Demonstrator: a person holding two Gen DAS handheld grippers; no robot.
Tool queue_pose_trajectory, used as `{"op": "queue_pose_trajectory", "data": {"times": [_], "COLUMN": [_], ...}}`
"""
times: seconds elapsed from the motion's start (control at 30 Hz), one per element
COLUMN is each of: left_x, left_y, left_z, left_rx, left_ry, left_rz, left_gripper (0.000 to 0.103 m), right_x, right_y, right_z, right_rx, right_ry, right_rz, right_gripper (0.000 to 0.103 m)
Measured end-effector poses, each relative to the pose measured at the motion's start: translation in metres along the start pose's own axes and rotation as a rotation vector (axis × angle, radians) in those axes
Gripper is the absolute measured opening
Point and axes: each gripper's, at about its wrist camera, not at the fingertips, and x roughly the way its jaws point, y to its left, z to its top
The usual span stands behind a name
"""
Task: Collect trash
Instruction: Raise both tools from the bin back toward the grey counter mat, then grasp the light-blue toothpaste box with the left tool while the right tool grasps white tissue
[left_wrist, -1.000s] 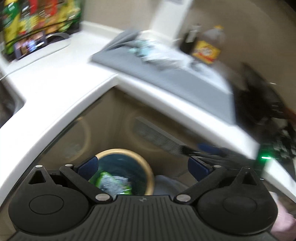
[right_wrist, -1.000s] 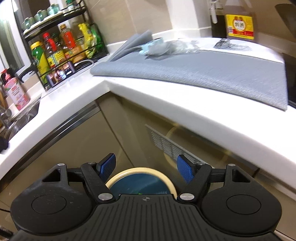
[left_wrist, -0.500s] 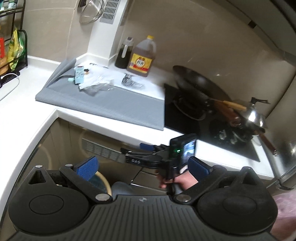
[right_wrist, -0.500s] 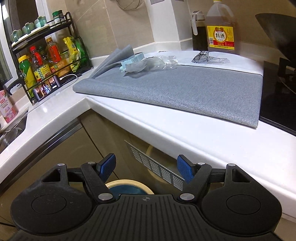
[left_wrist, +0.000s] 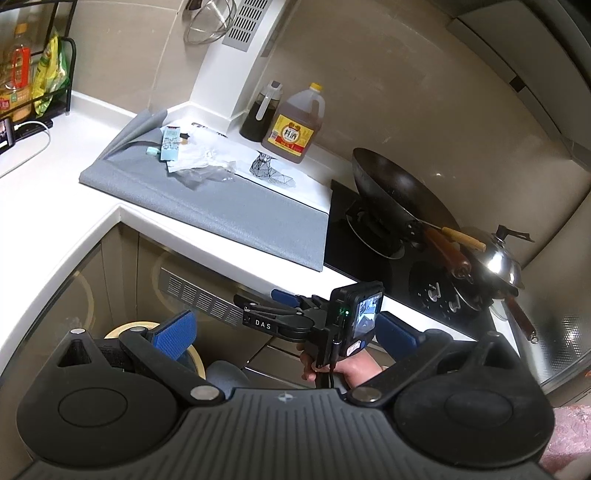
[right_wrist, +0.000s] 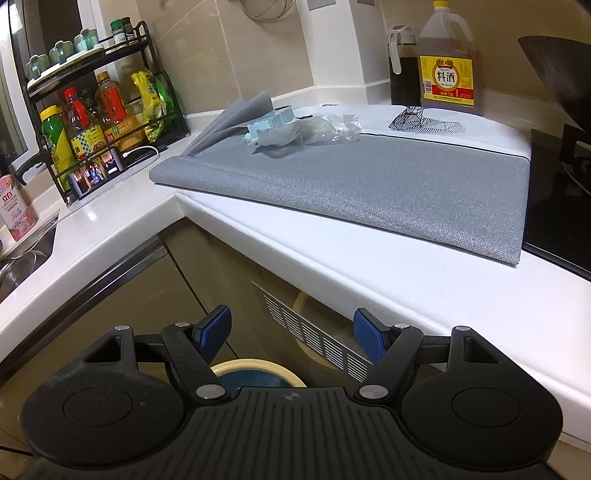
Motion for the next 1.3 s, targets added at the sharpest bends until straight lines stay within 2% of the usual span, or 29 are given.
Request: {"op": "queue_pose_trajectory", "data": {"times": [0.4,0.77,0.9,1.07,1.2,1.3], "left_x": [0.003,-0.007,-0.005,0.003,0.017,0.03], "left_y": [0.002,0.005,0.006,0.022,0.043,0.063], "left_z": [0.002,0.0,-0.001,-0.004,-0.006,-0.006], "left_rx": [-0.009,-0.022,-0.013,-0.016,0.006,-0.019], "left_ry": [0.02,-0.042,-0.039,-0.058,-0.05,-0.029], "left_rz": [-0.005,0.025,0.015,0.072,0.183,0.274], "left_gripper": [0.103,0.103,0.103,0.103,0.103,0.103], "right_x": [0.002,0.003,0.002,-0.001,-0.001,0.003], "right_y": [0.004,0.01,0.014,0.018,0.016,0.011], "right_z": [0.001,0.007,0.013,0.029,0.052,0.077], "right_rx": [-0.013,-0.033,-0.044,-0.062,-0.072,-0.07], "right_ry": [0.001,-0.005,-0.015,-0.054,-0.112,-0.189], "right_rz": [0.001,0.007,0.015,0.03,0.039,0.045], "right_gripper": [0.075,0.075,0.075,0.075,0.079,0.083]}}
